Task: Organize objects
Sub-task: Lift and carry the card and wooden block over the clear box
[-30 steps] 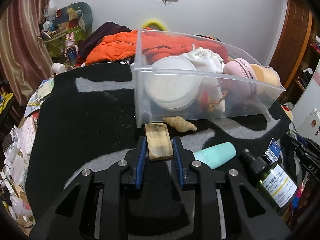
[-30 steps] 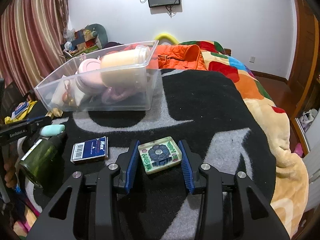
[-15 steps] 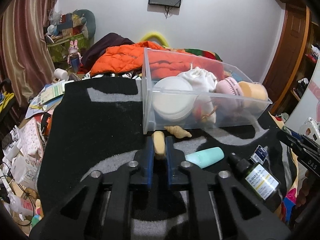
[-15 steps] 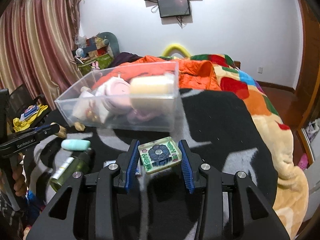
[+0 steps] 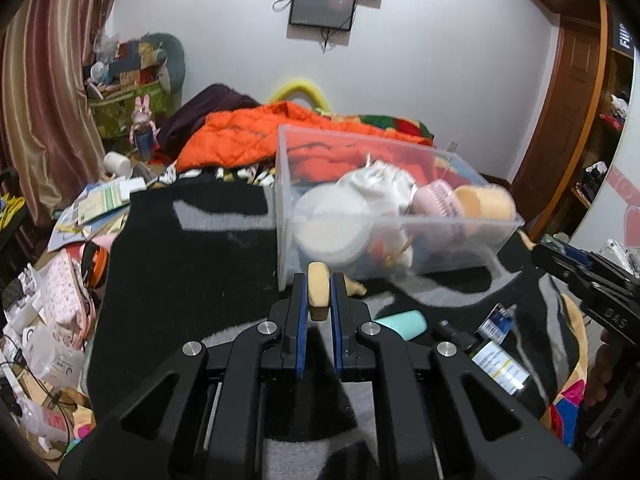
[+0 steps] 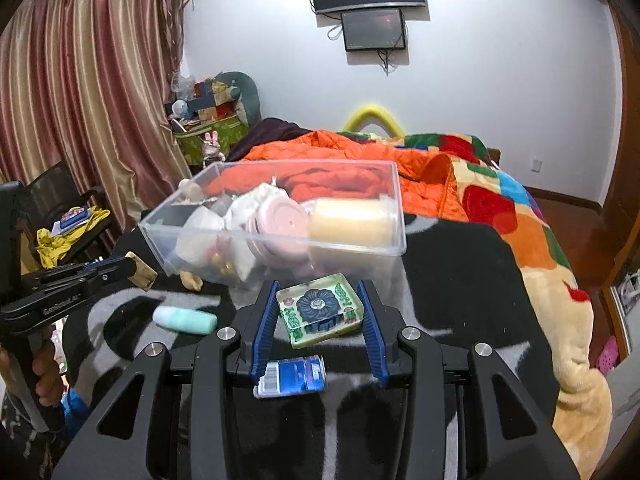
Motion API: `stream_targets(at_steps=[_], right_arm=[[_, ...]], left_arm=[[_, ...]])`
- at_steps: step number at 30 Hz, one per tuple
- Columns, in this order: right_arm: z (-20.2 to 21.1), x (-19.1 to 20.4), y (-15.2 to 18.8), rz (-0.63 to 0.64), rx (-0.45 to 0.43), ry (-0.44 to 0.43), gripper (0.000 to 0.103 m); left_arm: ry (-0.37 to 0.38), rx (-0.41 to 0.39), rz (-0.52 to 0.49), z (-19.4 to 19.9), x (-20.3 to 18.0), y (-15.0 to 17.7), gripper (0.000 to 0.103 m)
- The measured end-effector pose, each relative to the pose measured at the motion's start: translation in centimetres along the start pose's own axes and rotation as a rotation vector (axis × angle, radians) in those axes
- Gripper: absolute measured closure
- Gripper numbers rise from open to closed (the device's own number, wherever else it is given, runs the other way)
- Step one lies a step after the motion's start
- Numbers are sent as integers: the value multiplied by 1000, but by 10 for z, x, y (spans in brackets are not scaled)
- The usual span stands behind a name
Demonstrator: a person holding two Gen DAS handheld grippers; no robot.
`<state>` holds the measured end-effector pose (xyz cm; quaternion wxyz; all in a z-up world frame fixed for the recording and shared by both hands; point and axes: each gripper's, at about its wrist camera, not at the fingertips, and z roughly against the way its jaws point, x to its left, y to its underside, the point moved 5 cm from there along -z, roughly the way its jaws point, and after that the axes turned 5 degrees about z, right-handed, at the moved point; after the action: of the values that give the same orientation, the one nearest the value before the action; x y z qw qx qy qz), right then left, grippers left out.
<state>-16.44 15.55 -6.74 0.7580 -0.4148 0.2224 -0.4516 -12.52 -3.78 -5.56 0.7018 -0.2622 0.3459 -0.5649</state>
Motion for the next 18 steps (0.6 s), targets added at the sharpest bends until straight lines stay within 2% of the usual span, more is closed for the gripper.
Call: stream_targets(at_steps=[11, 18], right_arm=[[-13, 20, -46, 58, -66, -48, 67], [-41, 48, -65, 109, -52, -103, 67]], left_arm=[[38, -55, -47, 0, -17, -38, 94], [45, -59, -37, -10, -14, -53, 94]])
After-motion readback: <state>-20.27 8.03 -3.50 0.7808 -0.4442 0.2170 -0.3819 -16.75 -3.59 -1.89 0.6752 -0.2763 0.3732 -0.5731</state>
